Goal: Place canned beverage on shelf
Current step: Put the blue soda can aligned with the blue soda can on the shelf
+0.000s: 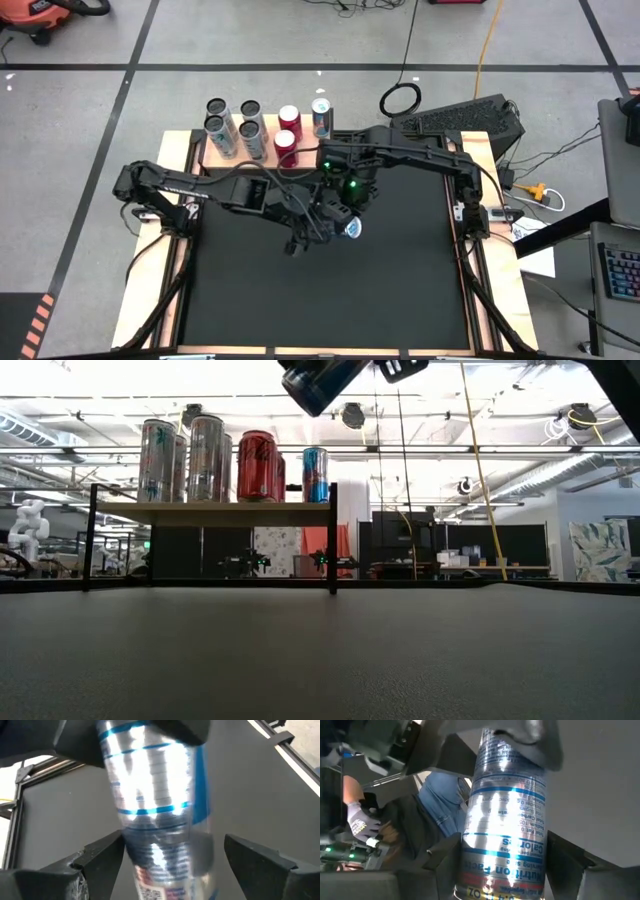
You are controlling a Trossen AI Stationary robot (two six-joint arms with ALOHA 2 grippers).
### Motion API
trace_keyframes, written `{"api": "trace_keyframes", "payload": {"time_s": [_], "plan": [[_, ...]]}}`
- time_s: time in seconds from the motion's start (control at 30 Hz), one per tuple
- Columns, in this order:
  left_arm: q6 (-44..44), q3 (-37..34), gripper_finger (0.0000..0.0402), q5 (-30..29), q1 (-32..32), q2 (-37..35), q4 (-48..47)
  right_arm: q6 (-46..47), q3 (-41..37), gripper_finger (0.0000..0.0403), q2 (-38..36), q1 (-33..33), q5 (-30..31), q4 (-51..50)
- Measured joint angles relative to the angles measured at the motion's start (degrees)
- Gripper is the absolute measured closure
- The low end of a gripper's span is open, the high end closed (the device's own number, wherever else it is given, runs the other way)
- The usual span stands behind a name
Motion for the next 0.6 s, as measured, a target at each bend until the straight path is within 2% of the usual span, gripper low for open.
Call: {"api": "trace_keyframes", "payload": {"time_s": [0.2, 0.3, 0.6], "plan": [[0.16, 0.02, 0.0061, 0.51, 0.76, 0.00, -0.65, -1.27, 0.00, 0.0190, 0.02, 0.11, 0.00, 0.05], [0.16, 0.02, 0.0069, 3.18, 1.44, 0.50, -0.61, -2.69, 0.00, 0.0190, 0.02, 0.50, -0.06, 0.24], [0.93, 0.00, 0.0158, 7.69, 1.92, 2.32, -1.19, -4.08, 0.00, 0.0190, 0.09, 0.98, 0.13, -0.13]]}}
